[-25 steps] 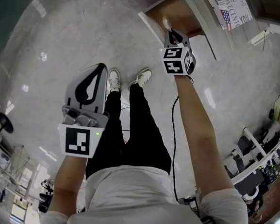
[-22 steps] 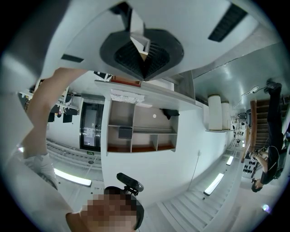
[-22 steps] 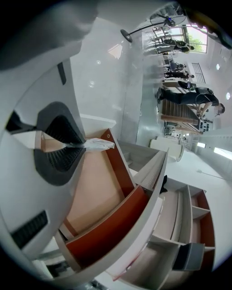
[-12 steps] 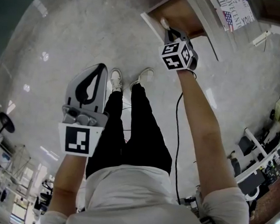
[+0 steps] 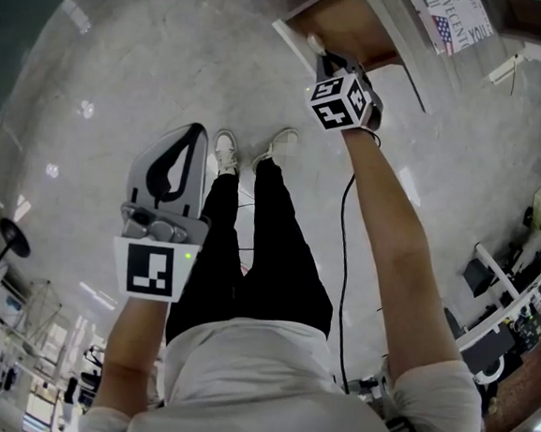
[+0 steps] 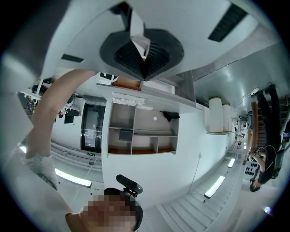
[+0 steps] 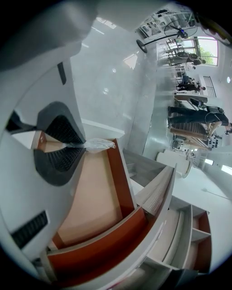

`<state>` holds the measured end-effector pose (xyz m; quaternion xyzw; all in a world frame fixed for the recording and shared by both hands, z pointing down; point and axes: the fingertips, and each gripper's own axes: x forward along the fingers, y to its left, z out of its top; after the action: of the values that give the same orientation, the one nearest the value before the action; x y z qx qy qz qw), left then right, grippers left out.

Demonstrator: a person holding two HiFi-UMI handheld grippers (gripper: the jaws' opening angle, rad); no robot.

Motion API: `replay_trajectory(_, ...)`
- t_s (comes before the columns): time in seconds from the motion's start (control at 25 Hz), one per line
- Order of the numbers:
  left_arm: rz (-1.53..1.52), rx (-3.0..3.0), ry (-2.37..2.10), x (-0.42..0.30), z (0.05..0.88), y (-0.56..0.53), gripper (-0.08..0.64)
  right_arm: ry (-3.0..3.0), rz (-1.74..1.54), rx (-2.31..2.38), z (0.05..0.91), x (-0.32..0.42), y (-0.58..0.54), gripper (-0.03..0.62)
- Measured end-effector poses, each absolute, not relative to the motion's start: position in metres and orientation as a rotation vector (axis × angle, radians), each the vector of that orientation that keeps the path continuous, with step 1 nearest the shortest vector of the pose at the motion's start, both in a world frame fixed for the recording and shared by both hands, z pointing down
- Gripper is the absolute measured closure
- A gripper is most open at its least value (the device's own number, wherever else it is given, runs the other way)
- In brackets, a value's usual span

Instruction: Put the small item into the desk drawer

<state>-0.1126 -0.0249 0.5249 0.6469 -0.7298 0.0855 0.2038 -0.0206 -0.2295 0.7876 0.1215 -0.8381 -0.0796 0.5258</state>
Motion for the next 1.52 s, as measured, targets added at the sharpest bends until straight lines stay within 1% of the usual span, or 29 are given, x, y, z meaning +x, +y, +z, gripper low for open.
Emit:
replay_trajectory(0.56, 0.220, 1.799, -2.025, -0.106, 0.533, -0.006, 0.543, -2.010, -0.101, 0.331, 0.788, -0.017, -0.233, 0.560)
replay_trajectory(0.6, 0.222, 1.800, -2.025, -0.106, 0.533, -0.005, 0.543, -2.007, -0.091, 0.330, 0.788, -0.017, -0.232, 0.550)
replay_trajectory(0.64, 0.222, 1.801, -2.024, -0.106, 0.533, -0.004, 0.543, -2.003, -0.085, 0.326, 0.789, -0.015, -0.232, 0.514)
replay_trajectory(0.68, 0.223, 1.802, -2.023, -0.106, 0.533, -0.003, 0.542, -1.998, -0.082, 0.321, 0.789, -0.014, -0.231, 0.494)
replay_trajectory(0.8, 0.211, 1.808, -2.026, -0.105, 0.530, 0.002, 0.542, -1.989, -0.065, 0.308, 0.790, -0.011, -0.226, 0.484)
replay_trajectory(0.92, 0.217, 1.820, -2.018, -0.104, 0.528, 0.006, 0.543, -1.995, -0.024, 0.294, 0.788, -0.010, -0.219, 0.394)
replay_trajectory(0.96, 0.217, 1.825, -2.017, -0.103, 0.528, 0.005, 0.542, -2.004, -0.019, 0.296, 0.786, -0.010, -0.219, 0.379)
replay_trajectory(1.12, 0.208, 1.845, -2.015, -0.101, 0.524, 0.001, 0.543, -2.038, -0.007, 0.321, 0.777, -0.008, -0.218, 0.345)
replay_trajectory(1.2, 0.202, 1.860, -2.010, -0.099, 0.521, -0.001, 0.543, -2.035, -0.015, 0.325, 0.773, -0.005, -0.217, 0.339)
replay_trajectory(1.52, 0.189, 1.902, -1.991, -0.095, 0.514, -0.004, 0.543, -2.031, -0.063, 0.355, 0.759, 0.004, -0.217, 0.341)
